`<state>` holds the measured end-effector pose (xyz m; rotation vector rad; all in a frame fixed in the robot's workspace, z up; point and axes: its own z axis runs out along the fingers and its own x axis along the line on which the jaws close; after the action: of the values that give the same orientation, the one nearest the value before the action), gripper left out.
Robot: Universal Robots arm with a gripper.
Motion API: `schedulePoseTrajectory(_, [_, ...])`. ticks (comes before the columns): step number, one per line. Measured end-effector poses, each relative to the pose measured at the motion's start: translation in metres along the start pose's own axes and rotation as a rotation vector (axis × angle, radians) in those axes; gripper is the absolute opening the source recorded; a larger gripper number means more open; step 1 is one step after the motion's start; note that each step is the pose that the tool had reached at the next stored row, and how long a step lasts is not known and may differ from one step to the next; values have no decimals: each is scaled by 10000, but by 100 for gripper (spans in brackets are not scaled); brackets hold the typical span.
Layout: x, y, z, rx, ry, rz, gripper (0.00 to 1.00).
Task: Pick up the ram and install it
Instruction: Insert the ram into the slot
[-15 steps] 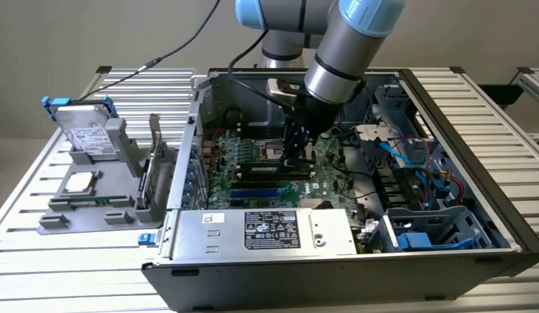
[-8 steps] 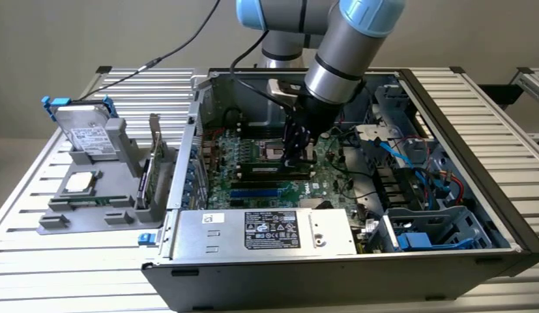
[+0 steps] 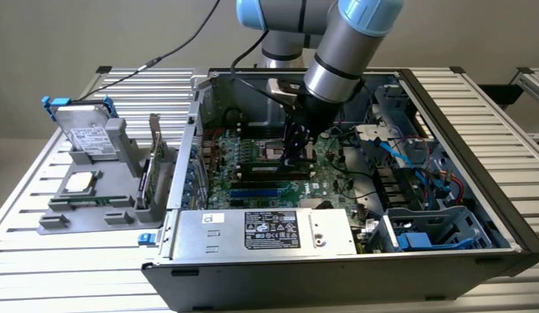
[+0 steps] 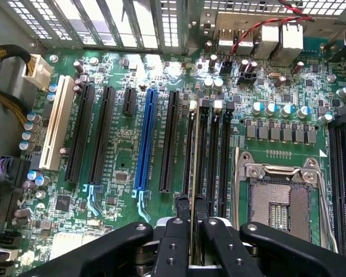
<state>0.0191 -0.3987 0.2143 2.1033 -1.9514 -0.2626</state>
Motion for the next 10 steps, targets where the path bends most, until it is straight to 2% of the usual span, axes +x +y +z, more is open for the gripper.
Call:
schedulePoseTrajectory(3, [-4,0,4,-2,48,4,14])
schedulePoseTrajectory(6, [-17,-3,13,36,82,17,14])
schedulePoseTrajectory(10, [-21,-4,13,39,90,16,14])
